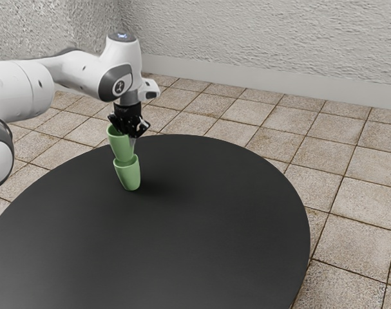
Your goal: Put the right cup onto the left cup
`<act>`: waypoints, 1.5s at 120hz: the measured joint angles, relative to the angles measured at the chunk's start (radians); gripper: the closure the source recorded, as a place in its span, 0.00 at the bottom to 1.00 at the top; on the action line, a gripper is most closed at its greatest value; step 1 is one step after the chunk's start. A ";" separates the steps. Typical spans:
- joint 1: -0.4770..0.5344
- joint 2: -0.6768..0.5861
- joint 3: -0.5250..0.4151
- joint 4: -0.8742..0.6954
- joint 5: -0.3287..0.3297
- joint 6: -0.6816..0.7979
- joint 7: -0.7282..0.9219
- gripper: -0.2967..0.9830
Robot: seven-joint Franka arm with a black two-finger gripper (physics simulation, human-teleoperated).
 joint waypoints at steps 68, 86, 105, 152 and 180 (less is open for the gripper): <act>0.000 0.031 0.000 -0.023 -0.037 0.018 0.014 0.68; -0.001 0.031 0.000 -0.022 -0.041 0.018 0.021 0.46; -0.002 0.013 0.000 -0.021 -0.041 0.012 0.027 0.34; -0.007 -0.064 -0.003 -0.021 -0.040 -0.018 0.037 0.25; -0.011 -0.281 -0.072 -0.021 -0.042 -0.162 0.043 0.24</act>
